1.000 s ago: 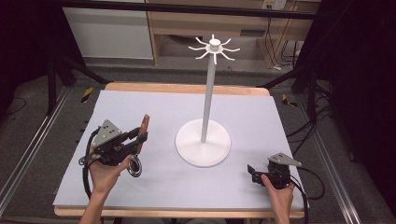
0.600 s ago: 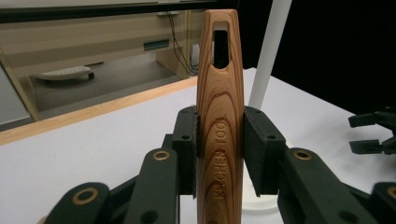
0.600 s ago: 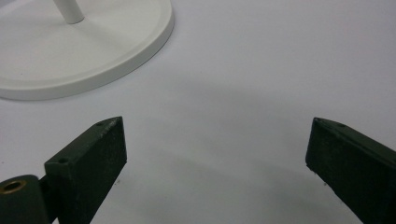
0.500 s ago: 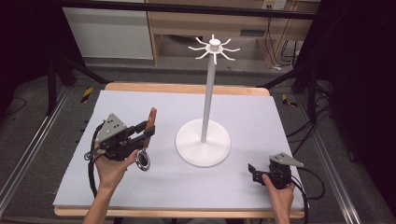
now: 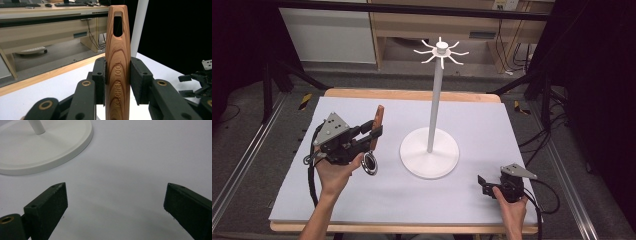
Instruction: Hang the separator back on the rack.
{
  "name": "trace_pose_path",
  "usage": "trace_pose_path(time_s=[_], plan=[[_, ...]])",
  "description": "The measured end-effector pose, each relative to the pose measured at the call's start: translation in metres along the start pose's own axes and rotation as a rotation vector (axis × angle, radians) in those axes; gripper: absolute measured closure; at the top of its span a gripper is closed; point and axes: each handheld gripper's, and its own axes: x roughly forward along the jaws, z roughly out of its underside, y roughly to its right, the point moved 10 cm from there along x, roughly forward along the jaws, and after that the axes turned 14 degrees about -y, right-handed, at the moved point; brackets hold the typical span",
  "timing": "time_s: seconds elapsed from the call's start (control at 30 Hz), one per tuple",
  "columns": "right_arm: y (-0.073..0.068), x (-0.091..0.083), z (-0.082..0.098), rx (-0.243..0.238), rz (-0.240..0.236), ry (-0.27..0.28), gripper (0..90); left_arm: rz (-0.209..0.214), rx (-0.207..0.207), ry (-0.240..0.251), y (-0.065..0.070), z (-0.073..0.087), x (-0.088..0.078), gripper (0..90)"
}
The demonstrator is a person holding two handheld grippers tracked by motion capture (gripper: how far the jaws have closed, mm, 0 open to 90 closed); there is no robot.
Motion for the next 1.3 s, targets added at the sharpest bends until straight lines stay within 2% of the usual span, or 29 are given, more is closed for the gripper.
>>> trace_pose_path(time_s=[0.47,0.97,1.3], plan=[[0.000,-0.001,0.000,0.003,-0.003,0.002,5.7,0.013,0.004,0.027,0.005,-0.016,-0.001,67.7],[0.000,0.000,0.000,0.002,-0.002,0.001,5.7,0.019,0.026,0.067,0.015,-0.040,-0.005,67.7],[0.000,0.000,0.000,-0.001,-0.004,0.000,5.7,0.031,0.046,0.074,0.024,-0.053,-0.003,67.7]])
